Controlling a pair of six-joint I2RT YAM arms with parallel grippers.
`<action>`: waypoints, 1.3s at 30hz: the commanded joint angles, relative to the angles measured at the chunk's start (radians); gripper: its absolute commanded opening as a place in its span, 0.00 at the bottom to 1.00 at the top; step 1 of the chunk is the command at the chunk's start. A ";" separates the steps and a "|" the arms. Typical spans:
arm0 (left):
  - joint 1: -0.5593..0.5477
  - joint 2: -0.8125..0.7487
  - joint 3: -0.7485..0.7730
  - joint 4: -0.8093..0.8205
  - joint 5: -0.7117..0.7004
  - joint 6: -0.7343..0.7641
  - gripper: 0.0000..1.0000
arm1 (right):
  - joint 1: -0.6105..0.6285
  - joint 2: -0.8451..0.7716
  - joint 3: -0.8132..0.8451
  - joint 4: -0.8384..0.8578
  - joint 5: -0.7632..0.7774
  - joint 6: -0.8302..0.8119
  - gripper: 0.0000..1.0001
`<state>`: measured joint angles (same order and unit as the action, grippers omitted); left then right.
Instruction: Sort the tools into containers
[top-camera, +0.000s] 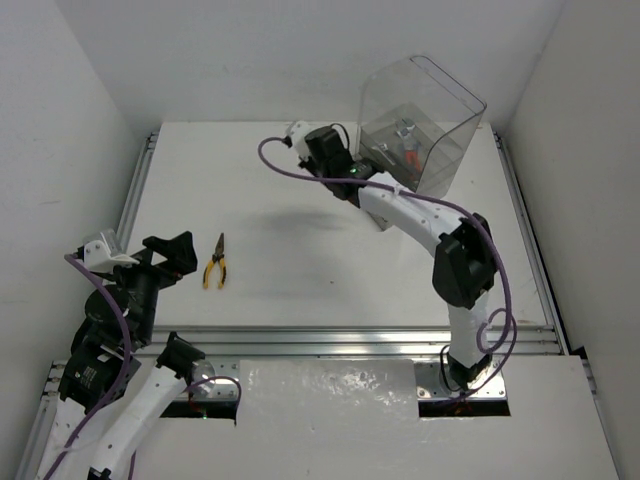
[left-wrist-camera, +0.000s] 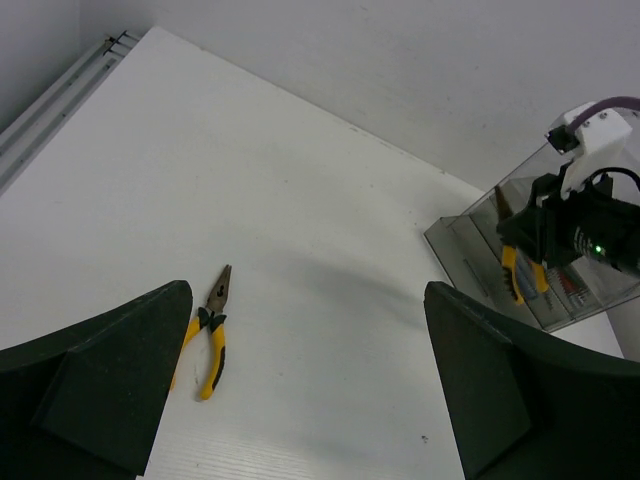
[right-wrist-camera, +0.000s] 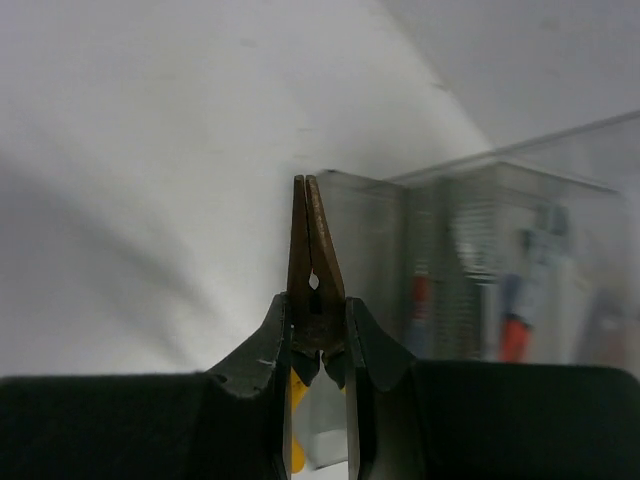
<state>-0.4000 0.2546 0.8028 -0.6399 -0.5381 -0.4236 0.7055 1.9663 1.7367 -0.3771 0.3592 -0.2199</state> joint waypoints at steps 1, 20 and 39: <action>-0.010 0.000 0.003 0.023 -0.005 0.000 1.00 | -0.057 0.083 0.021 0.223 0.311 -0.233 0.00; -0.010 0.075 0.010 0.023 0.003 0.006 1.00 | -0.107 0.339 0.109 0.128 0.413 -0.262 0.61; 0.156 1.115 0.272 -0.093 0.220 -0.038 1.00 | -0.127 -0.219 -0.133 -0.254 -0.471 0.349 0.95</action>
<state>-0.3099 1.3033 0.9977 -0.6861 -0.3408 -0.5034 0.5835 1.8408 1.7252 -0.6712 0.1749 0.0017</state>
